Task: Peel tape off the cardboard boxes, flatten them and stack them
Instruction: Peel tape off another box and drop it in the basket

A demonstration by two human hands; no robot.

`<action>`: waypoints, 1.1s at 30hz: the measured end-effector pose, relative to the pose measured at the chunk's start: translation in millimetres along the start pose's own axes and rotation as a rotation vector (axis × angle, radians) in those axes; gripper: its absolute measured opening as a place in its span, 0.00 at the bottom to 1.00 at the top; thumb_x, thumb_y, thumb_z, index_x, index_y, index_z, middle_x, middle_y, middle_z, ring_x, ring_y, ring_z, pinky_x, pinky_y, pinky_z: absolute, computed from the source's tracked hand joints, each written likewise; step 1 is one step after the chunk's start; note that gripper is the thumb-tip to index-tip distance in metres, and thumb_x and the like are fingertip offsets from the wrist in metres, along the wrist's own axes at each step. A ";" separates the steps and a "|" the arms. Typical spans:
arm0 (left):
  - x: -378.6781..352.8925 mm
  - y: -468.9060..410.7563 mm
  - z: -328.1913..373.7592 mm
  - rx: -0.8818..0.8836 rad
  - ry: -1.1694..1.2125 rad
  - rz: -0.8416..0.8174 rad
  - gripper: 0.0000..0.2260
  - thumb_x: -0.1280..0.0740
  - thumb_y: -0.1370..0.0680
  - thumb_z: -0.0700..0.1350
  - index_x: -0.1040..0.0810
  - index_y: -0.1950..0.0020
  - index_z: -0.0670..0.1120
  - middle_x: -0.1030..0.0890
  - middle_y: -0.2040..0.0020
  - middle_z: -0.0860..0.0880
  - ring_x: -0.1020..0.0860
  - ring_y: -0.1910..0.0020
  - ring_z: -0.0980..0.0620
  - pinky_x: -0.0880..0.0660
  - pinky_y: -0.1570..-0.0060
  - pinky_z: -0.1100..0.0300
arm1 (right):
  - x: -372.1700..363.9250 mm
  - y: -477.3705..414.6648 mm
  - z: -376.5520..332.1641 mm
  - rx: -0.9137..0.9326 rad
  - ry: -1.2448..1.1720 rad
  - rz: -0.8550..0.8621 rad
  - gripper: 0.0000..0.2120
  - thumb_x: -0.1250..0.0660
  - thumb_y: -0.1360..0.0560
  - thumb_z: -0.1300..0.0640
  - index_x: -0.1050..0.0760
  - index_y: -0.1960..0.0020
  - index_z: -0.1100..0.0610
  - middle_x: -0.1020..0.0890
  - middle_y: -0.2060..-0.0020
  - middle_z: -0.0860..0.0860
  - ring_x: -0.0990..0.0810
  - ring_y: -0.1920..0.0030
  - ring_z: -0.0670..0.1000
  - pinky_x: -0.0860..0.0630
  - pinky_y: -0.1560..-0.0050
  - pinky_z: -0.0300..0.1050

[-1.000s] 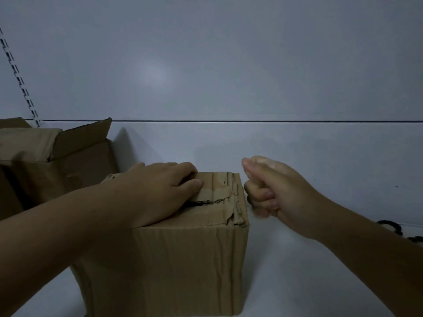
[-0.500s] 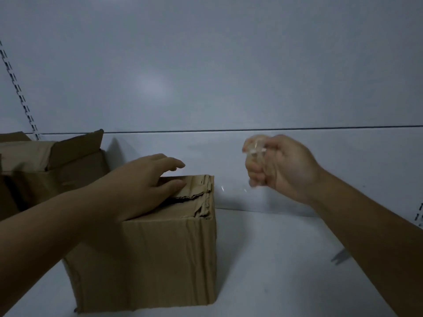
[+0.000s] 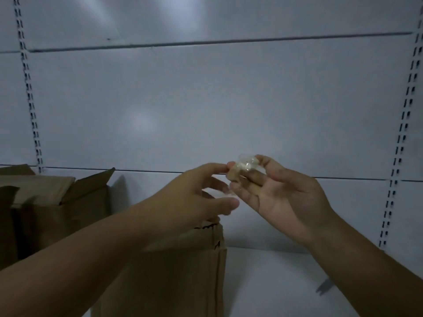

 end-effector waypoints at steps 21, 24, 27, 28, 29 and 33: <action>-178.6 -25.7 82.9 -0.036 0.598 -0.349 0.07 0.36 0.23 0.40 0.20 0.49 0.47 0.16 0.60 0.51 0.18 0.67 0.56 0.25 0.70 0.65 | 5.9 143.0 -130.1 -0.051 1.491 0.730 0.05 0.32 0.26 0.60 0.18 0.53 0.57 0.17 0.64 0.50 0.19 0.65 0.45 0.23 0.63 0.37; -196.9 -22.6 79.6 -0.059 0.733 -0.298 0.08 0.32 0.25 0.37 0.22 0.51 0.49 0.16 0.63 0.54 0.18 0.70 0.58 0.25 0.72 0.68 | 11.3 173.8 -148.9 -0.128 1.694 0.876 0.10 0.35 0.24 0.57 0.20 0.63 0.55 0.18 0.71 0.48 0.21 0.68 0.44 0.22 0.63 0.40; -209.3 -23.4 77.3 -0.096 0.750 -0.234 0.14 0.33 0.26 0.33 0.23 0.53 0.53 0.18 0.57 0.55 0.19 0.69 0.60 0.26 0.72 0.70 | 20.7 207.1 -162.1 -0.300 1.886 1.045 0.14 0.38 0.22 0.54 0.24 0.64 0.56 0.21 0.71 0.48 0.23 0.69 0.45 0.22 0.62 0.45; -213.7 -25.3 76.4 -0.098 0.749 -0.244 0.14 0.33 0.25 0.34 0.23 0.52 0.55 0.18 0.55 0.55 0.19 0.68 0.60 0.25 0.72 0.70 | 22.6 216.4 -164.9 -0.324 1.856 1.081 0.13 0.39 0.21 0.54 0.24 0.63 0.56 0.21 0.69 0.48 0.23 0.68 0.47 0.22 0.62 0.46; -218.8 -27.3 75.7 -0.089 0.746 -0.276 0.13 0.34 0.24 0.36 0.23 0.51 0.55 0.18 0.55 0.55 0.19 0.67 0.60 0.25 0.71 0.69 | 22.3 223.7 -166.7 -0.308 1.797 1.102 0.11 0.40 0.21 0.54 0.25 0.59 0.56 0.20 0.65 0.49 0.22 0.66 0.47 0.22 0.62 0.45; -245.4 -32.2 81.7 -0.026 0.682 -0.444 0.10 0.37 0.21 0.41 0.21 0.48 0.56 0.17 0.57 0.52 0.18 0.65 0.58 0.23 0.69 0.65 | 19.7 233.0 -168.6 -0.200 1.881 0.920 0.19 0.31 0.26 0.51 0.32 0.39 0.41 0.25 0.44 0.39 0.22 0.50 0.42 0.21 0.56 0.37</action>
Point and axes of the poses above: each hand's wrist, its own y-axis away from the middle knuckle, its own x-axis out of the back of the hand, z = x × y, the point moved 3 cm from there along -y, towards the middle knuckle
